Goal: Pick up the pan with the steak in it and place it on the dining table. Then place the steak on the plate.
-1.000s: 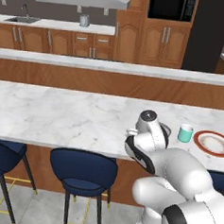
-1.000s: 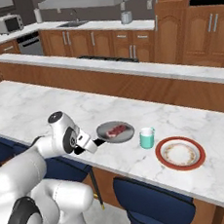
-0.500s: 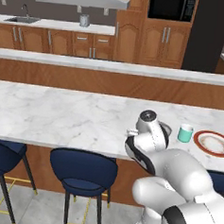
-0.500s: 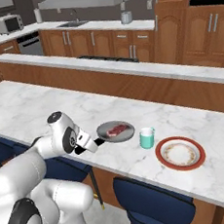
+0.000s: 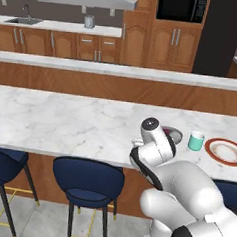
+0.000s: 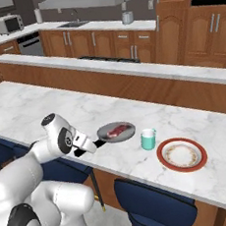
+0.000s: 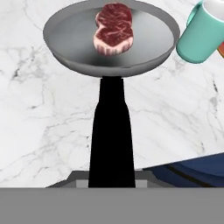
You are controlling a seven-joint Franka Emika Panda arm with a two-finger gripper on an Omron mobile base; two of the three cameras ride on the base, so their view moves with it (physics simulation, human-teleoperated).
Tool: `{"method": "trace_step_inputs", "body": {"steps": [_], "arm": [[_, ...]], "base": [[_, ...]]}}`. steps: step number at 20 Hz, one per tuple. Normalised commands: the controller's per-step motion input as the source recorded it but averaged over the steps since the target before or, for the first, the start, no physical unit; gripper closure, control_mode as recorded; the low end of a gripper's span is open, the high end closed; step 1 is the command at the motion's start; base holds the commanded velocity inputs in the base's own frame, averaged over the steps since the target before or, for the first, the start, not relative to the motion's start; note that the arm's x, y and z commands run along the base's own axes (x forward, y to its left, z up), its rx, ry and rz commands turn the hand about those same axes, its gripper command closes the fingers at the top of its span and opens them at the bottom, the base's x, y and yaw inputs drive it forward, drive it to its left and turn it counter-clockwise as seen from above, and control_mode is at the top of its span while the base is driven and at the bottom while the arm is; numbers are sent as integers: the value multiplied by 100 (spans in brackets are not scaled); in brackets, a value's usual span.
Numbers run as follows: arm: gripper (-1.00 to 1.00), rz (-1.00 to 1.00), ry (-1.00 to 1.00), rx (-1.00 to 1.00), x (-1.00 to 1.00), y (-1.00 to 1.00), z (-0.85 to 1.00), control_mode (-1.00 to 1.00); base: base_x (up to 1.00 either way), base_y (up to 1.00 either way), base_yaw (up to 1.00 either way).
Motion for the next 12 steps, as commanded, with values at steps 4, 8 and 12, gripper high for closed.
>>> {"method": "trace_step_inputs", "body": {"steps": [4, 8, 12], "arm": [[100, 1, -1, -1, -3, -1, -10, -100], [100, 1, 0, 0, -2, -4, -20, -100], [100, 2, 0, -2, -15, -19, -54, -100]], "base": [[0, 0, 0], [0, 0, 0], [0, 0, 0]]}}
